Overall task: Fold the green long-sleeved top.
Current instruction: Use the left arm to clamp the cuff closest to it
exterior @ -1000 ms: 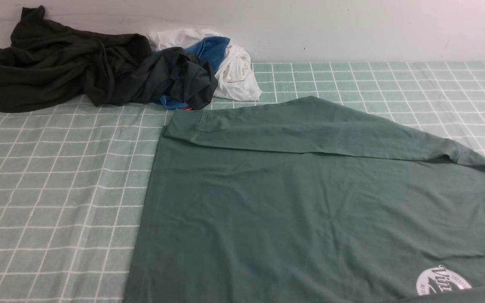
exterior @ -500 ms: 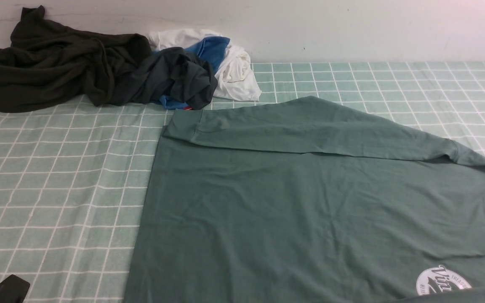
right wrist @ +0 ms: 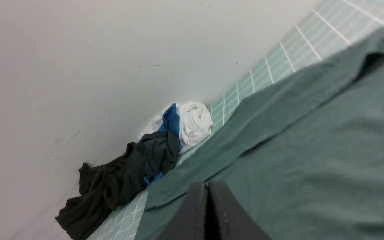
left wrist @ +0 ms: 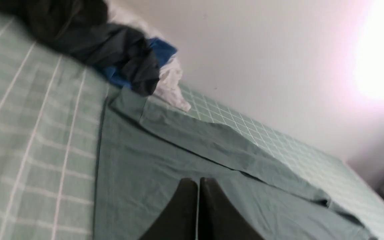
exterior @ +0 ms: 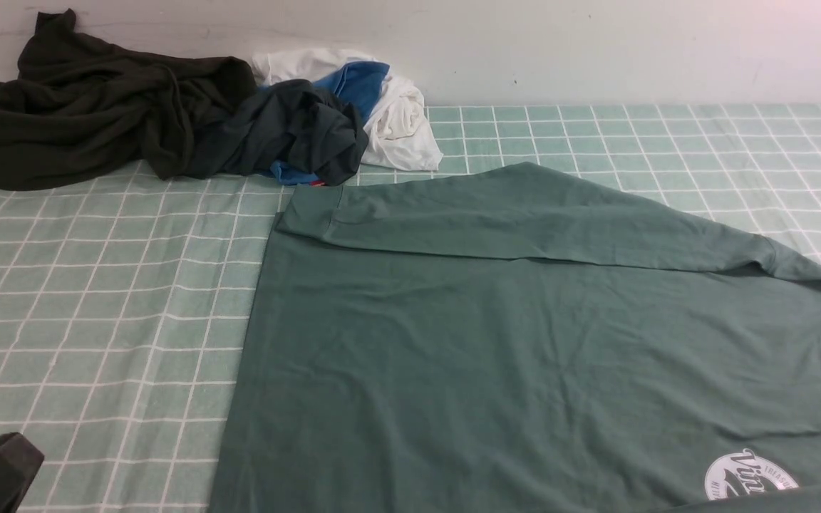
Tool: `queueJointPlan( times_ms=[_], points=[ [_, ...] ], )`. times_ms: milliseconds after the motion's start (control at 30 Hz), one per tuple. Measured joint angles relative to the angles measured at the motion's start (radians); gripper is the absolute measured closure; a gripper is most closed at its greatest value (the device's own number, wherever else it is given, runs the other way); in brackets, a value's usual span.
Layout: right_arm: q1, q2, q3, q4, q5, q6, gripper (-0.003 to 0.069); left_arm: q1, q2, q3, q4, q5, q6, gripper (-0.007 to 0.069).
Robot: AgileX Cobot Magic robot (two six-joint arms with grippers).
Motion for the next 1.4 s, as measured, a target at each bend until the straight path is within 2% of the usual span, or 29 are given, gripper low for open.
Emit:
queueJointPlan(
  times_ms=[133,233,267,300,400,467,533,567,633,667,733,833,867,967,1067,1167,1333,1400],
  points=[
    [0.0,0.139,-0.175,-0.107,0.03,-0.155,0.0673,0.0,0.2,-0.188,0.192,0.184,0.077,0.0627],
    [0.0,0.338,-0.364,-0.272,0.158,-0.236,0.0673,-0.002,0.407,-0.337,0.367,0.333,0.093,0.0627],
    [0.0,0.338,-0.378,-0.284,0.171,-0.236,0.0673,-0.001,0.42,-0.348,0.391,0.352,0.093,0.0627],
    [0.001,0.45,-0.474,-0.365,0.268,-0.252,0.0673,-0.012,0.509,-0.423,0.469,0.41,0.094,0.0627],
    [0.019,0.632,-0.642,-0.487,0.478,-0.243,0.0673,-0.066,0.663,-0.514,0.591,0.502,0.097,0.0626],
    [0.06,0.753,-0.737,-0.539,0.626,-0.204,0.0673,-0.173,0.781,-0.555,0.651,0.568,0.093,0.0613],
    [0.083,0.794,-0.759,-0.551,0.678,-0.188,0.0673,-0.211,0.814,-0.558,0.658,0.581,0.093,0.0606],
    [0.125,0.853,-0.774,-0.57,0.757,-0.171,0.0673,-0.301,0.887,-0.561,0.662,0.604,0.092,0.0585],
    [0.18,0.907,-0.774,-0.607,0.848,-0.15,0.0673,-0.386,0.959,-0.561,0.664,0.613,0.092,0.0554],
    [0.186,0.913,-0.774,-0.612,0.856,-0.147,0.0673,-0.395,0.968,-0.561,0.664,0.613,0.092,0.055],
    [0.271,0.967,-0.771,-0.697,0.906,-0.105,0.0673,-0.493,1.08,-0.564,0.665,0.604,0.092,0.0491],
    [0.332,0.981,-0.771,-0.784,0.91,-0.06,0.0673,-0.547,1.208,-0.564,0.665,0.548,0.092,0.0414],
    [0.334,0.982,-0.771,-0.789,0.91,-0.058,0.0673,-0.549,1.218,-0.564,0.665,0.548,0.092,0.0414],
    [0.35,0.982,-0.771,-0.832,0.912,-0.037,0.0673,-0.563,1.384,-0.565,0.665,0.422,0.092,0.0324],
    [0.35,0.982,-0.771,-0.837,0.913,-0.034,0.0673,-0.563,1.469,-0.565,0.665,0.36,0.093,0.0301],
    [0.35,0.982,-0.771,-0.842,0.91,-0.032,0.0673,-0.563,1.555,-0.566,0.665,0.297,0.097,0.0299],
    [0.35,0.982,-0.771,-0.842,0.878,-0.032,0.0673,-0.563,1.619,-0.57,0.644,0.282,0.102,0.0304],
    [0.35,0.982,-0.771,-0.843,0.858,-0.032,0.0673,-0.563,1.625,-0.578,0.614,0.291,0.136,0.0361]
  ],
)
